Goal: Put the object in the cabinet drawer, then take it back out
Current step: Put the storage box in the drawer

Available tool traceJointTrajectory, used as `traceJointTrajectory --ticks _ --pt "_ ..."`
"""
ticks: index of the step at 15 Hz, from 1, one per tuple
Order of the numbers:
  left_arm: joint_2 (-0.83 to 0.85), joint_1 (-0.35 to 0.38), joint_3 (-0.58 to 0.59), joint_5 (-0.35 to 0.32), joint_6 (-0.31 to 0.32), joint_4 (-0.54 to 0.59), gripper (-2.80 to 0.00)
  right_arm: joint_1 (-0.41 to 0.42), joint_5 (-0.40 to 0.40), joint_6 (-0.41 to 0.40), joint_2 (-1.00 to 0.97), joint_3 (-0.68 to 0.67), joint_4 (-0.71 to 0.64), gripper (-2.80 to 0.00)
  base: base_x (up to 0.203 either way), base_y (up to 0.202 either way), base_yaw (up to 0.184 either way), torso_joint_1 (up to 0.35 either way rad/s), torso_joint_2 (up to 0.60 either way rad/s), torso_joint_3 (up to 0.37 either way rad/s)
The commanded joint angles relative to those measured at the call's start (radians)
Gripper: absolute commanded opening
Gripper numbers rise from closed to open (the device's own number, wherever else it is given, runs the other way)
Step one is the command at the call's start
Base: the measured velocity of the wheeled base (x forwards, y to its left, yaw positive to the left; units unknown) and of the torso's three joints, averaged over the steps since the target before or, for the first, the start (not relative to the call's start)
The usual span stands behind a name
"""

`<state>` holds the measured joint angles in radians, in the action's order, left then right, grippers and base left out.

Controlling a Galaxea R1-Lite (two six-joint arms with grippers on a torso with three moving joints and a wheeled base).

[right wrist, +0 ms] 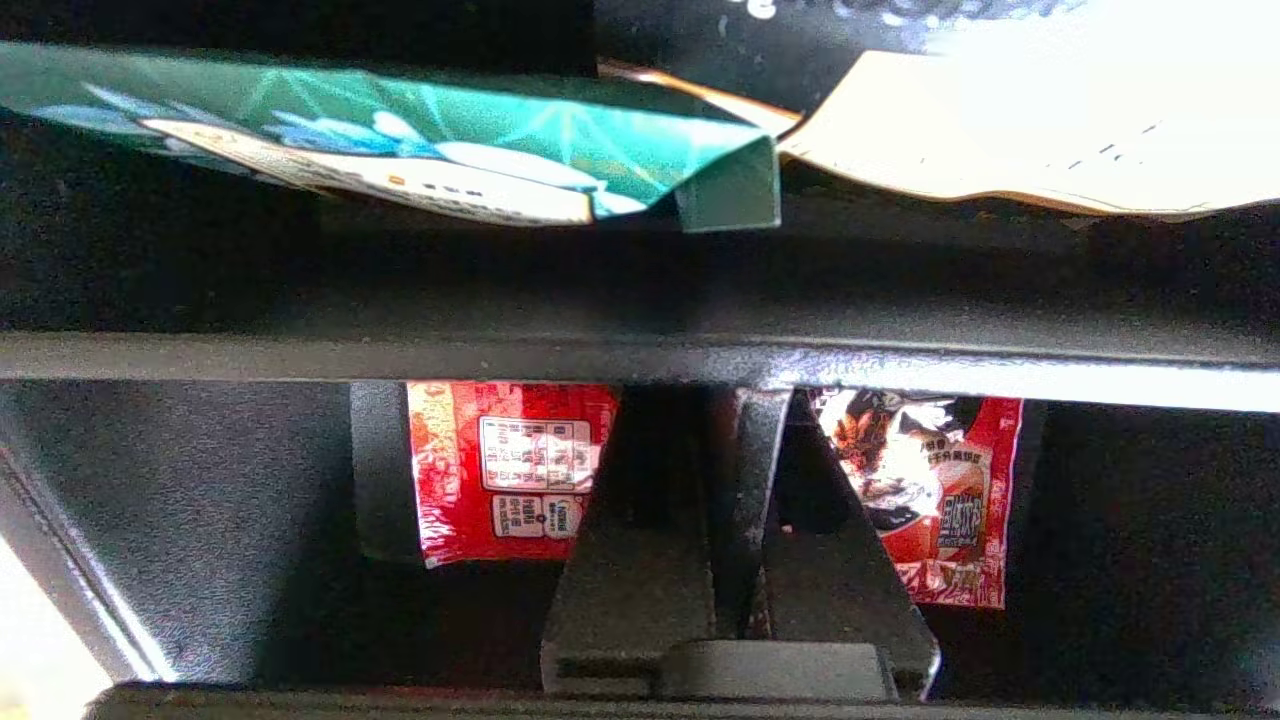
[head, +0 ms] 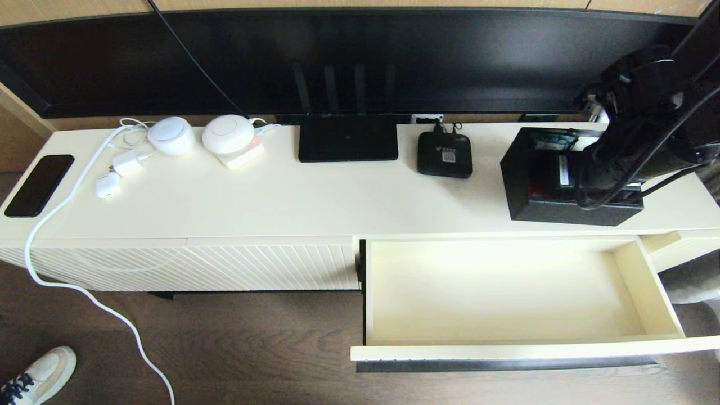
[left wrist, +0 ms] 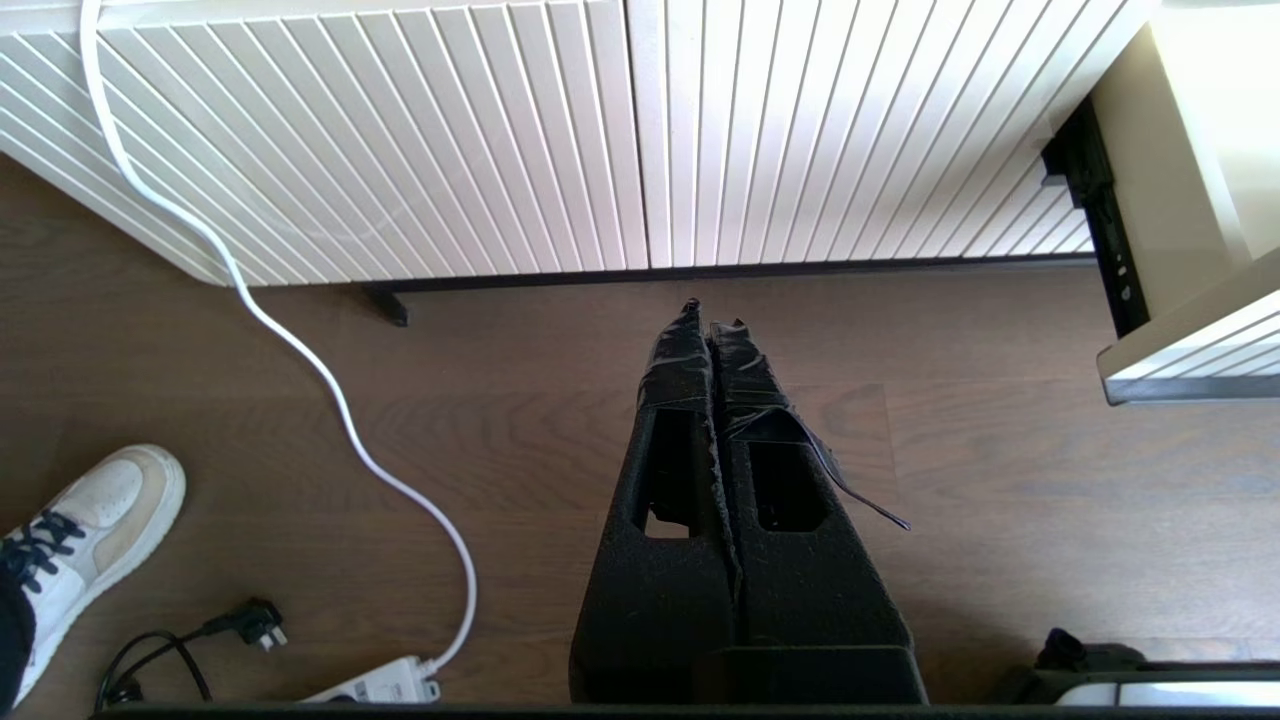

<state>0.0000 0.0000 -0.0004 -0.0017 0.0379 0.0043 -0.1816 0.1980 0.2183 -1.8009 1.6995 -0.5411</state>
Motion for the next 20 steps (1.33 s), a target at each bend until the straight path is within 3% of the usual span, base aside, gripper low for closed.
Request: traceJointTrajectory --ticks 1,6,11,20 --pt "0.002 0.0 0.0 0.0 0.0 0.0 -2.8 -0.022 0.0 -0.001 0.137 -0.121 -0.003 -2.8 0.0 0.0 0.0 0.0 0.0 0.0" --pt "0.001 0.0 -0.001 0.0 0.0 0.0 -2.8 -0.135 0.005 0.042 0.332 -0.471 0.007 -2.8 0.0 0.0 0.0 0.0 0.0 0.0" --pt "0.001 0.0 0.0 0.0 0.0 0.0 -2.8 -0.189 0.025 0.102 0.322 -0.775 0.236 -2.8 0.0 0.0 0.0 0.0 0.0 0.0" --pt "0.0 0.0 -0.001 0.0 0.0 0.0 -2.8 -0.183 0.038 0.093 0.065 -0.759 0.494 -2.8 0.0 0.0 0.0 0.0 0.0 0.0"
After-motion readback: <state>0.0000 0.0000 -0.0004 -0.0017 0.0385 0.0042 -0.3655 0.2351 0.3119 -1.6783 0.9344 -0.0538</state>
